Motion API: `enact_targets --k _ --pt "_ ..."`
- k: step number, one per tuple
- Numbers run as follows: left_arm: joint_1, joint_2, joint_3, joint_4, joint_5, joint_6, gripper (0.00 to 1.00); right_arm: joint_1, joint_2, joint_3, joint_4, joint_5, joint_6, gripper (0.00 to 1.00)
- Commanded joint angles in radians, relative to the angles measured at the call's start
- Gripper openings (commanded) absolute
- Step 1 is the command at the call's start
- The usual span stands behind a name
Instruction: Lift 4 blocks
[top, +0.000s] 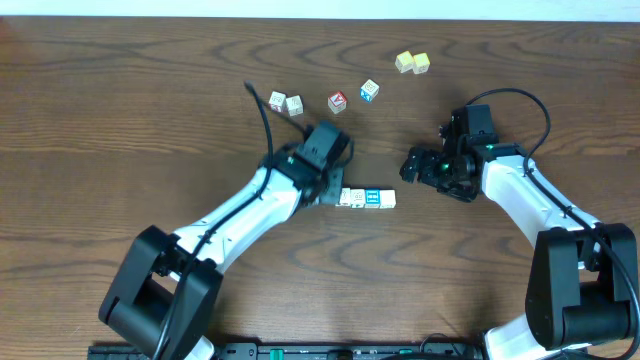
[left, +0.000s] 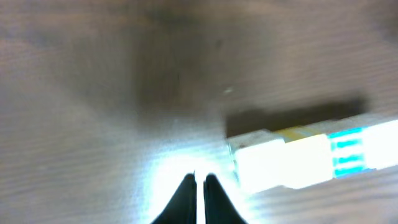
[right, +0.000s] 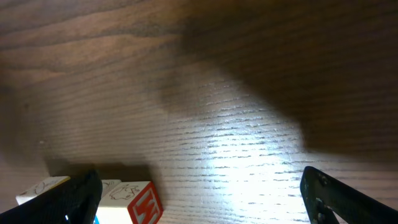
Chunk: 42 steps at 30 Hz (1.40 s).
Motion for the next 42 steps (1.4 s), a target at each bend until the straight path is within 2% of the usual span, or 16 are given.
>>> enact_targets --k 1,8,19,30,42 --pt "-0.002 -0.004 0.149 -0.064 -0.019 0.025 0.07 0.006 -0.005 0.01 0.008 0.009 -0.003 0.99" --pt "-0.003 0.027 0.171 0.02 -0.018 0.027 0.07 0.006 -0.005 0.01 0.008 0.009 -0.003 0.99" --pt "-0.052 0.196 0.169 0.112 -0.013 0.027 0.07 0.006 -0.005 0.01 0.008 0.009 -0.003 0.99" --pt "-0.052 0.219 0.169 0.098 -0.013 0.025 0.07 0.006 -0.005 0.01 0.011 0.009 -0.003 0.99" --pt "-0.056 0.219 0.168 0.035 -0.011 -0.029 0.07 0.006 -0.005 0.01 0.022 0.009 -0.003 0.99"
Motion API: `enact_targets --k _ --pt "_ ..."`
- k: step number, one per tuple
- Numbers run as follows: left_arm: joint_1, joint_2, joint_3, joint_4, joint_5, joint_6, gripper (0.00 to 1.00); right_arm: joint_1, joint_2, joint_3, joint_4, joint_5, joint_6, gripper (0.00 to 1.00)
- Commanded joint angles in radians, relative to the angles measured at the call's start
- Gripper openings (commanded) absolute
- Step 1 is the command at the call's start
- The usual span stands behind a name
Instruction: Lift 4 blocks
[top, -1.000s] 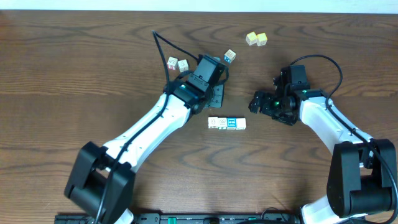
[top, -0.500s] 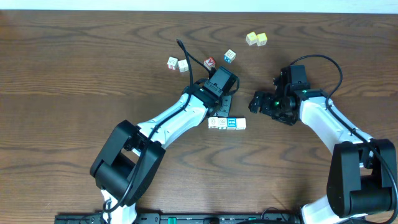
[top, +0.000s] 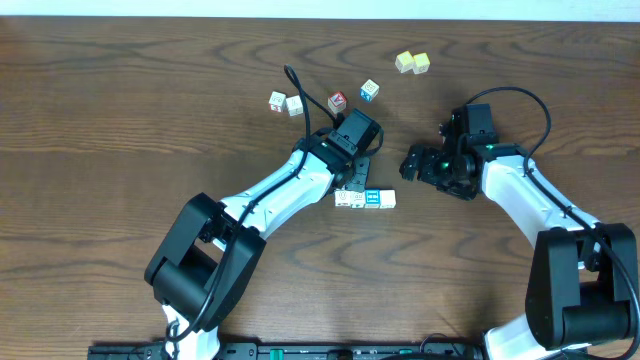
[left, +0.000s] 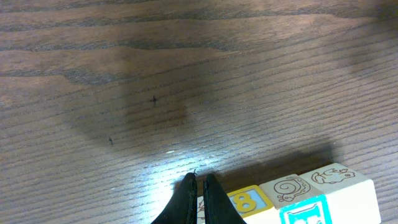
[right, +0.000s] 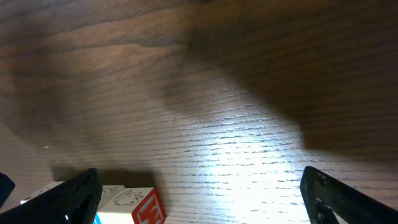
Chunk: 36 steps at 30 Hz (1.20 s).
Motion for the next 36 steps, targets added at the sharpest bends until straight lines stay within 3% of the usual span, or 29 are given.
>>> enact_targets --k 1,36 --pt "-0.002 0.012 0.001 -0.016 -0.005 -0.04 0.07 0.006 -0.005 0.01 0.002 0.009 -0.003 0.99" --pt "-0.018 0.026 -0.046 -0.008 -0.005 -0.053 0.07 0.006 -0.005 0.01 -0.002 0.009 -0.003 0.99"
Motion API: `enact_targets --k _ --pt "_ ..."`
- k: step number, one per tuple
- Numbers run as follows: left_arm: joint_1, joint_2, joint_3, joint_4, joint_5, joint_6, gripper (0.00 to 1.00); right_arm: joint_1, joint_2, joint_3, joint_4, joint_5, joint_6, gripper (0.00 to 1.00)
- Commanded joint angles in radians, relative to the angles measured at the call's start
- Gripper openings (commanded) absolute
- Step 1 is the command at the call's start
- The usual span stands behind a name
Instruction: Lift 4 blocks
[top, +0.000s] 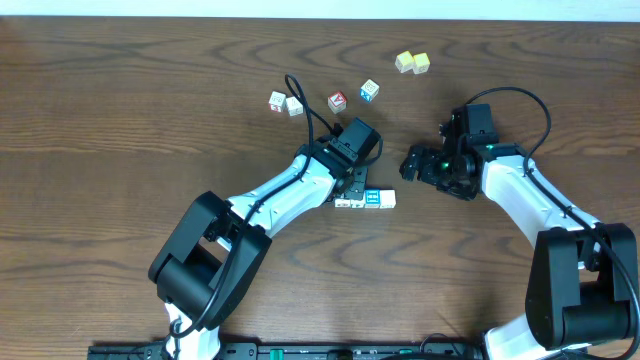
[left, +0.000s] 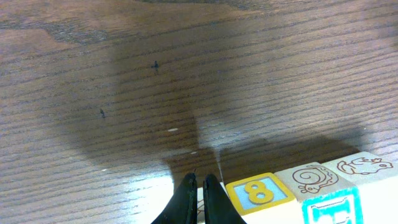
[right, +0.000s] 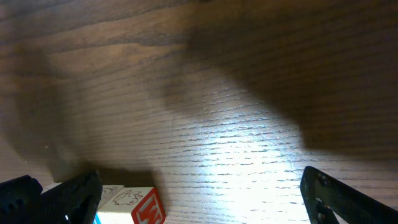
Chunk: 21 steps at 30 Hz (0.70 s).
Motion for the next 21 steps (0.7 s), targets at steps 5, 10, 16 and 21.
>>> enact_targets --k 5,10,16,21 --pt "-0.007 0.012 -0.008 -0.003 -0.004 -0.005 0.07 0.006 -0.005 0.01 0.0 0.009 -0.003 0.99" --pt "-0.006 0.012 -0.008 -0.003 0.038 -0.005 0.07 0.006 -0.005 0.01 0.0 0.009 -0.003 0.99" --pt "-0.006 0.012 -0.008 -0.002 0.036 -0.005 0.07 0.006 -0.005 0.01 0.0 0.009 -0.003 0.99" --pt "-0.005 0.012 -0.008 0.02 0.035 -0.005 0.07 0.006 -0.005 0.01 0.0 0.009 -0.004 0.99"
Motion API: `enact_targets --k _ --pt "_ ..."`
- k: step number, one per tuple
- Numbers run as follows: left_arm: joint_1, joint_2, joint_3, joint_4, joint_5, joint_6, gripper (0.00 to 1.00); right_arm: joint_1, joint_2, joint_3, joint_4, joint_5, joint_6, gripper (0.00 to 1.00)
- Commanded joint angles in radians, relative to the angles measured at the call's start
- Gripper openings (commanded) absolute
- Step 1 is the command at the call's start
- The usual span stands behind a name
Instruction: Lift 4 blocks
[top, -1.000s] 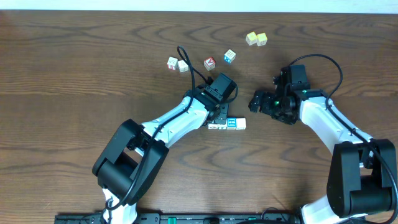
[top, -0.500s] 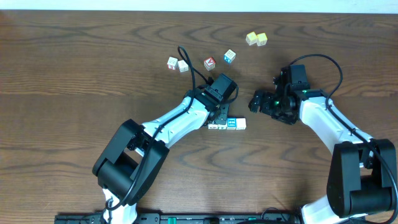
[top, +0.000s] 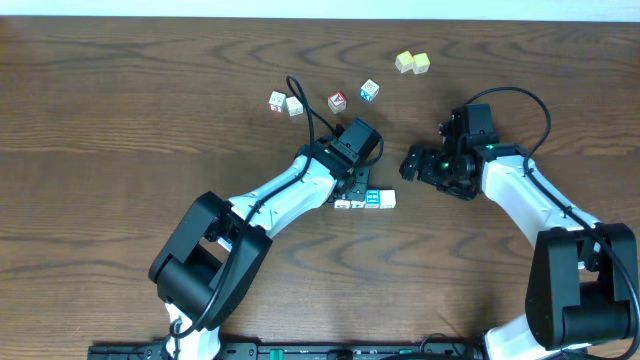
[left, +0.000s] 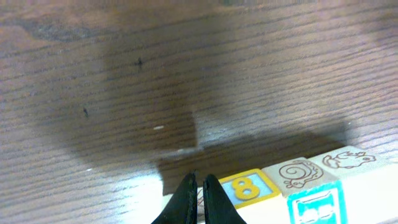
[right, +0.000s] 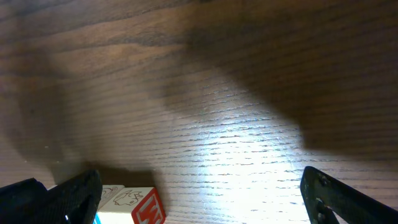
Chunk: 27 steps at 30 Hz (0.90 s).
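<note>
A short row of white blocks (top: 365, 200) lies mid-table, touching end to end. In the left wrist view its top faces show a yellow 8 (left: 249, 188), a snail (left: 298, 174) and a blue print (left: 314, 208). My left gripper (top: 347, 192) is shut, with its tips (left: 198, 185) down at the far side of the row's left end, beside the 8 block. My right gripper (top: 415, 165) stands open to the right of the row, holding nothing. In the right wrist view the row's end block with a red letter (right: 142, 205) lies near the left finger (right: 74, 194).
Loose blocks lie at the back: two pale ones (top: 285, 103), a red one (top: 337, 102), a blue one (top: 369, 90) and a yellow pair (top: 412, 63). The wooden table (top: 120, 180) spreads all round.
My left gripper has shifted slightly at the row's far side, still shut. The blocks sit a little further left in its view. The right gripper has not moved.
My left gripper was shut at table level off the left end of the row. Then the left arm stood behind the row, tips by the 8 block, and it has stayed there, lower. The right gripper stayed open to the right throughout. The row lies where it was.
</note>
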Motion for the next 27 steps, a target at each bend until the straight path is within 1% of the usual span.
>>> enact_targets --k 1,5,10,15,17,27 --pt "0.0 0.012 -0.008 0.017 0.005 -0.005 0.07 0.006 -0.005 0.01 0.0 0.009 -0.003 0.99" --pt "0.016 0.008 -0.002 0.051 0.005 -0.005 0.07 0.006 -0.005 0.01 0.0 0.009 -0.004 0.99" --pt "0.04 0.0 0.01 0.052 0.016 -0.021 0.07 0.006 -0.005 0.01 -0.001 0.009 -0.004 0.99" --pt "0.039 -0.001 0.01 0.05 0.164 -0.02 0.07 0.006 -0.005 0.01 0.0 0.009 -0.004 0.99" --pt "0.036 -0.001 0.01 0.047 0.201 -0.021 0.07 0.006 -0.005 0.01 0.0 0.009 -0.004 0.99" --pt "0.03 -0.001 0.0 0.025 0.207 -0.021 0.07 0.006 -0.005 0.01 0.0 0.009 -0.003 0.99"
